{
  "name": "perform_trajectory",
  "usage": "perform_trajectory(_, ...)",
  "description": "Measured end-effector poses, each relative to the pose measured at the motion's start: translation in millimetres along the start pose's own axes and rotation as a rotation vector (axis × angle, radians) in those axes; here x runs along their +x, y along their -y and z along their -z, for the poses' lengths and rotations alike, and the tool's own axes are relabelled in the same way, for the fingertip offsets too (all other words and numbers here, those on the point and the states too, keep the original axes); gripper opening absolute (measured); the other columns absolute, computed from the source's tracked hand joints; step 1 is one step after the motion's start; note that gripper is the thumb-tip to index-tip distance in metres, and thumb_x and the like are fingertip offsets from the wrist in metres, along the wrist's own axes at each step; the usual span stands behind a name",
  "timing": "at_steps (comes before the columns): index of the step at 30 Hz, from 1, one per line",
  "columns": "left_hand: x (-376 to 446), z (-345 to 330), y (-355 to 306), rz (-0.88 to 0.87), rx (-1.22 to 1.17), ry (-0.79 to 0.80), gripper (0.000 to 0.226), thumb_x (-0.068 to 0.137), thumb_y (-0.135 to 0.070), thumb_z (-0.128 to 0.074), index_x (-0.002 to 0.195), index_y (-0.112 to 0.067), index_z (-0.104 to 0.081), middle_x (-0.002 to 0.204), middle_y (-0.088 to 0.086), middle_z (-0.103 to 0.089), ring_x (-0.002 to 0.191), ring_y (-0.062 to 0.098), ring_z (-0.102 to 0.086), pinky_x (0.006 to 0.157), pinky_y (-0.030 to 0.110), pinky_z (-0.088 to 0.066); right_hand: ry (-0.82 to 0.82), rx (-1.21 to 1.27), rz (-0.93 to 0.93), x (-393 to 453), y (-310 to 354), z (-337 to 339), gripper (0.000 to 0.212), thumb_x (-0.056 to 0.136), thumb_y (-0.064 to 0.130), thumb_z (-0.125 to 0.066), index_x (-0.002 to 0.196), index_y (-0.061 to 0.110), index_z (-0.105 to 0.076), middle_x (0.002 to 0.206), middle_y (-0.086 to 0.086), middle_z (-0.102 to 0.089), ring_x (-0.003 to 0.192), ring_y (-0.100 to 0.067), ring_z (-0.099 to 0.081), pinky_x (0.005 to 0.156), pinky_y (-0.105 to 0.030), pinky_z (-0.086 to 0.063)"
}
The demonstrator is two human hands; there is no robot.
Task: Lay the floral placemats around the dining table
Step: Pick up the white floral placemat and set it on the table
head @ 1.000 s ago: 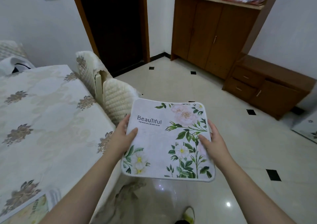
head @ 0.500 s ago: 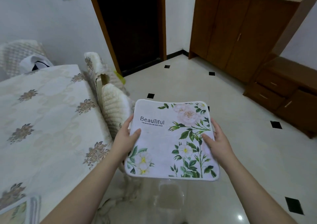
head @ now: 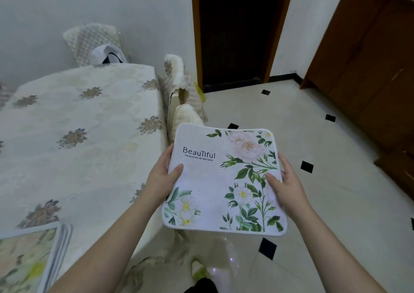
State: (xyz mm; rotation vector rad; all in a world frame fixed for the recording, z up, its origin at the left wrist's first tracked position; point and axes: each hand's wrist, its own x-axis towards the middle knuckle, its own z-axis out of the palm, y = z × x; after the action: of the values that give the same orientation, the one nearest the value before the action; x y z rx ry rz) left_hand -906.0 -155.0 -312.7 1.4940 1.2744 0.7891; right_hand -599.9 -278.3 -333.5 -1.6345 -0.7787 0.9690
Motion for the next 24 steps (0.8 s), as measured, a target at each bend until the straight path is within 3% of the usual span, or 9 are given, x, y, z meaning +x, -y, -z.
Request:
perform_trajectory(3,24.0,19.1,11.5,0.047,-0.011,-0.063,0.064,0.095,-0.03,-0.065,0.147,-0.047,-0.033,0.102,0.001,-0.076,0.084,0.017,-0.075,0.078,0.045,-0.06,0.061,-0.017,0.008,36.0,16.2,-27.0,0.068,0.097,0.009,-0.059,0.15,0.038,-0.028,0.131,-0.003,-0.064,0.104,-0.022,-0.07,0.087,-0.049,-0.057)
perform_trajectory(5,41.5,33.5,16.7,0.079,-0.03,-0.104,0.065,0.095,-0.031,-0.065,0.147,-0.049,-0.032,0.101,0.003,-0.076,0.082,0.019,-0.075,0.078,0.05,-0.059,0.093,-0.018,0.016,59.2,26.7,-47.0,0.069,0.096,0.008,-0.059,0.15,0.038,-0.028,0.131,-0.003,-0.063,0.105,-0.022,-0.069,0.088,-0.049,-0.057)
perform_trajectory(12,94.7,81.1,27.7,0.125,-0.16,-0.217,0.062,0.095,-0.029,-0.066,0.142,-0.054,-0.035,0.1,0.004,-0.077,0.084,0.024,-0.076,0.079,0.054,-0.059,0.194,-0.048,0.052,129.5,69.9,-112.3,0.069,0.096,0.008,-0.059,0.149,0.039,-0.029,0.126,-0.001,-0.066,0.101,-0.022,-0.071,0.088,-0.052,-0.056)
perform_trajectory(18,112.9,115.8,34.4,0.138,-0.16,-0.325,0.063,0.097,-0.027,-0.063,0.148,-0.045,-0.032,0.104,0.003,-0.076,0.084,0.02,-0.076,0.077,0.05,-0.06,0.292,-0.13,0.095,172.0,93.4,-166.0,0.069,0.096,0.01,-0.06,0.151,0.037,-0.028,0.127,0.0,-0.066,0.101,-0.02,-0.071,0.088,-0.051,-0.057)
perform_trajectory(21,113.2,130.3,42.1,0.173,-0.183,-0.403,0.062,0.097,-0.027,-0.062,0.149,-0.044,-0.032,0.106,0.003,-0.075,0.084,0.02,-0.075,0.078,0.05,-0.06,0.365,-0.179,0.13,191.4,100.9,-193.8,0.068,0.096,0.009,-0.06,0.151,0.033,-0.029,0.128,-0.001,-0.065,0.103,-0.016,-0.069,0.09,-0.044,-0.056)
perform_trajectory(24,111.2,141.3,52.0,0.203,-0.197,-0.506,0.062,0.097,-0.025,-0.063,0.148,-0.043,-0.034,0.106,0.004,-0.075,0.086,0.02,-0.075,0.079,0.049,-0.06,0.462,-0.248,0.163,208.4,110.2,-224.1,0.067,0.096,0.012,-0.06,0.15,0.037,-0.03,0.122,0.001,-0.068,0.097,-0.014,-0.071,0.081,-0.034,-0.059)
